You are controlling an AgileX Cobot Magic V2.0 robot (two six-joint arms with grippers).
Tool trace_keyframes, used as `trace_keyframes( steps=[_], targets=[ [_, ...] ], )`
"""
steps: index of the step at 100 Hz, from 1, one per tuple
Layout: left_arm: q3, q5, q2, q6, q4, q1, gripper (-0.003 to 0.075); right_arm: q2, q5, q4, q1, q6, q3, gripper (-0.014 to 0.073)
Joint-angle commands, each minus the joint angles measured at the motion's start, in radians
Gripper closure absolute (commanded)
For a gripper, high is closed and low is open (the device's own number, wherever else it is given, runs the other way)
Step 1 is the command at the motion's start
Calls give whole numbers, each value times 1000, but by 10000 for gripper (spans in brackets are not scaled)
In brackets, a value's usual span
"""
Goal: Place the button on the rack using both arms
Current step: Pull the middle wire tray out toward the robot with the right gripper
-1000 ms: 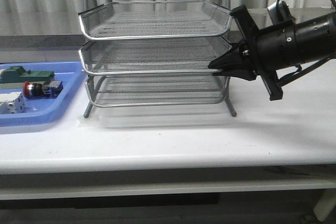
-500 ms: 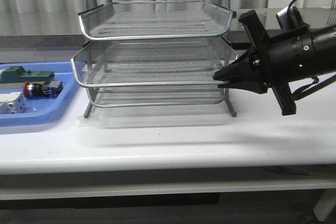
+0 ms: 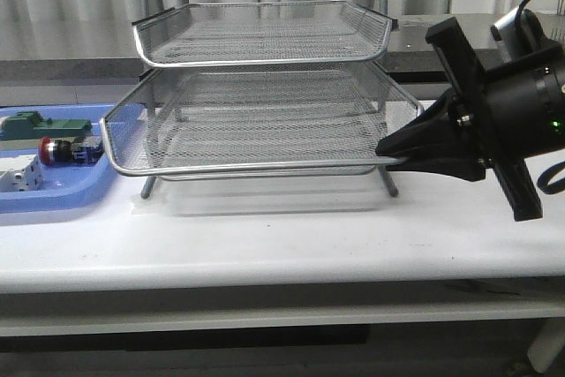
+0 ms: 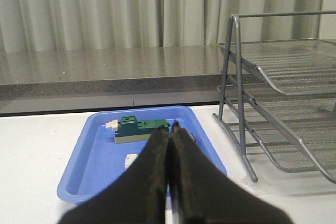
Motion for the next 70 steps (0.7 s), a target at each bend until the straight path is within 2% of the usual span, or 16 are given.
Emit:
trace_keyframes(
  steps=[1, 16, 40, 47, 70],
  targets=[
    [55, -75, -32, -9, -7, 1, 741, -48, 47, -14, 0, 9, 6, 510],
    [55, -75, -32, -9, -7, 1, 741, -52, 50, -17, 0, 2, 14, 461],
    [55, -75, -32, -9, -7, 1, 741, -53, 63, -17, 0, -8, 14, 225],
    [55, -75, -32, -9, -7, 1, 741, -53, 73, -17, 0, -9, 14, 179],
    [55, -75, -32, -9, -7, 1, 741, -104, 89, -71, 0, -13, 14, 165]
  ],
)
